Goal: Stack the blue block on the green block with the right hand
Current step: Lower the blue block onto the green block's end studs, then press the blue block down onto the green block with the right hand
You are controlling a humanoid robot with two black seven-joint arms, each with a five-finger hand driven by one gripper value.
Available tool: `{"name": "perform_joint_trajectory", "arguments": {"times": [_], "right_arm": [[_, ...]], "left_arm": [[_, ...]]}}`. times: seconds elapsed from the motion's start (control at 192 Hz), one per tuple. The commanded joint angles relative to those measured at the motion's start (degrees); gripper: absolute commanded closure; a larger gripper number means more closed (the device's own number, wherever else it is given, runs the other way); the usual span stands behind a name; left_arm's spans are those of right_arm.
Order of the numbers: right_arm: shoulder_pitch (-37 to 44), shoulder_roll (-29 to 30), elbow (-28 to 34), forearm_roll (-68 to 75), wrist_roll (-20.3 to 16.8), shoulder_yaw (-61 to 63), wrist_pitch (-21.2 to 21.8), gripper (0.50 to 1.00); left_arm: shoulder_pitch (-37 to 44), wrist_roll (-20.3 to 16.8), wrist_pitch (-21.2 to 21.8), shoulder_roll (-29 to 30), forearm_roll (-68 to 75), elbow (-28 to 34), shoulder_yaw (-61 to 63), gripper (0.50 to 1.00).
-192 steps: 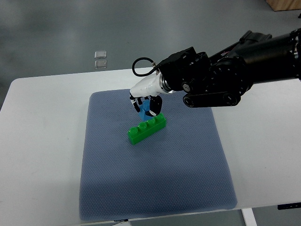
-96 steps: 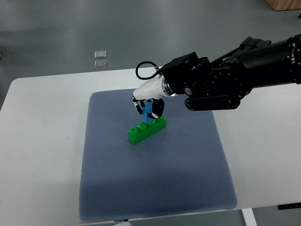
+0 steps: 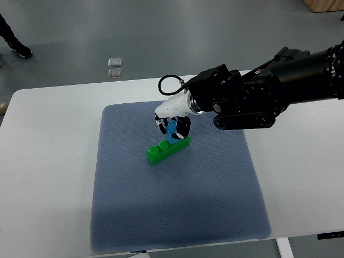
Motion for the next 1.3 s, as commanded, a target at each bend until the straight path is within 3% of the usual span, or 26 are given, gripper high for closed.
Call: {"name": "perform_joint_trajectory", "arguments": {"times": [0.0, 1.294], "right_arm": [[-0.34, 0.0, -0.09, 0.01, 0.0, 0.0, -0.19, 0.887], [-3.59, 0.0, -1.84, 0.1, 0.09, -0.53, -3.0, 0.887]], "left_arm": [[0.0, 0.0, -0.05, 0.0, 0.0, 0.0, 0.0, 0.5], [0.0, 0.0, -0.05, 0.0, 0.0, 0.0, 0.0, 0.5]]}}
